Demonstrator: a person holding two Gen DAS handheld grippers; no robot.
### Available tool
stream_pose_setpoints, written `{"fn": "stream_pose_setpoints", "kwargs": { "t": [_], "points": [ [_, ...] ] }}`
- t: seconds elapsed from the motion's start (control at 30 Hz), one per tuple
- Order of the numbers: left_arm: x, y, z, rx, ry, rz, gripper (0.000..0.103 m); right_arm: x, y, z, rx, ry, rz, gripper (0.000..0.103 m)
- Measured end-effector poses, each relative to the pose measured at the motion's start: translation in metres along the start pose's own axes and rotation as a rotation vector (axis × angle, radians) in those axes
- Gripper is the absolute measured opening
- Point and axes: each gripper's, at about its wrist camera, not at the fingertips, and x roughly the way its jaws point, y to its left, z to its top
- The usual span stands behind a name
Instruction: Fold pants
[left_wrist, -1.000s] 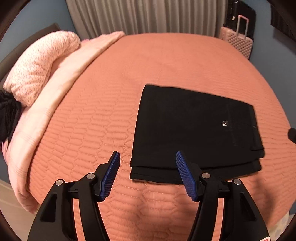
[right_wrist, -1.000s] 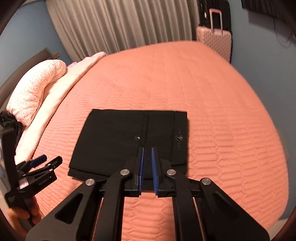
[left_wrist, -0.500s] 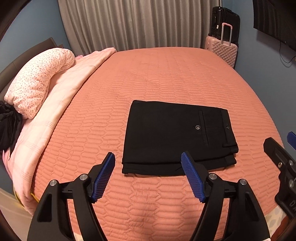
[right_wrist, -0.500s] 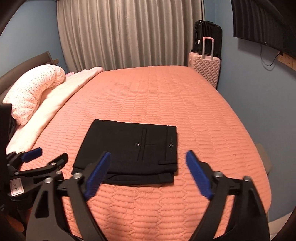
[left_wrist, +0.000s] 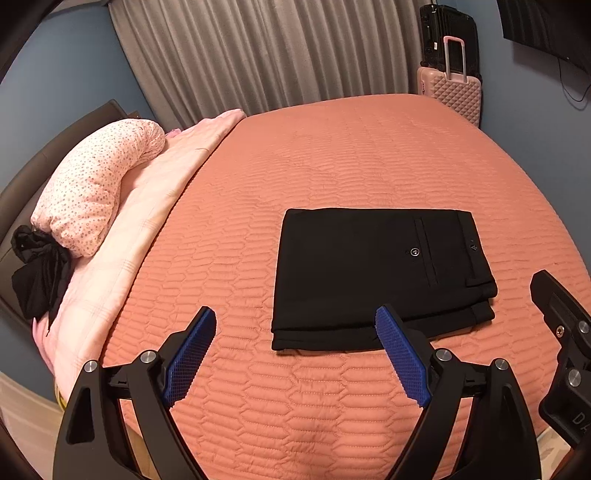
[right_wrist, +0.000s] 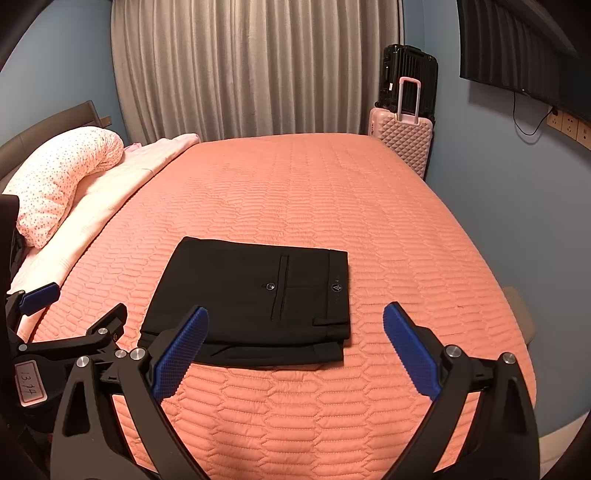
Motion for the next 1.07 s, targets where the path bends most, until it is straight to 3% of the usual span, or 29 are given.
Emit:
{"fn": "stream_pose_setpoints", "kwargs": {
  "t": [0.17, 0.3, 0.63, 0.77, 0.87, 1.07],
  "points": [
    [-0.001, 0.012, 0.001, -0.055, 0.005, -0.117, 0.086, -0.001, 0.0, 0.001, 0.003, -0.006, -0.009, 0.094],
    [-0.007, 0.018, 0.001, -0.082, -0.01, -0.17, 0.086, -0.003, -0.002, 0.002, 0.008, -0.011, -0.017, 0.094],
    [-0.021, 0.012, -0.005, -0.049, -0.097, -0.171, 0.085, -0.003, -0.004, 0.001, 0.008, -0.008, -0.029, 0.094],
    [-0.021, 0.011, -0.006, -0.037, -0.099, -0.156, 0.085, -0.002, -0.004, 0.0, 0.01, -0.003, -0.029, 0.094],
    [-0.021, 0.008, -0.006, -0.02, -0.096, -0.089, 0.086, -0.001, -0.003, 0.0, 0.007, 0.0, -0.028, 0.094],
    [-0.014, 0.01, -0.006, -0.03, -0.054, -0.123, 0.086, 0.0, -0.003, 0.0, 0.007, 0.004, -0.026, 0.094]
  ]
}}
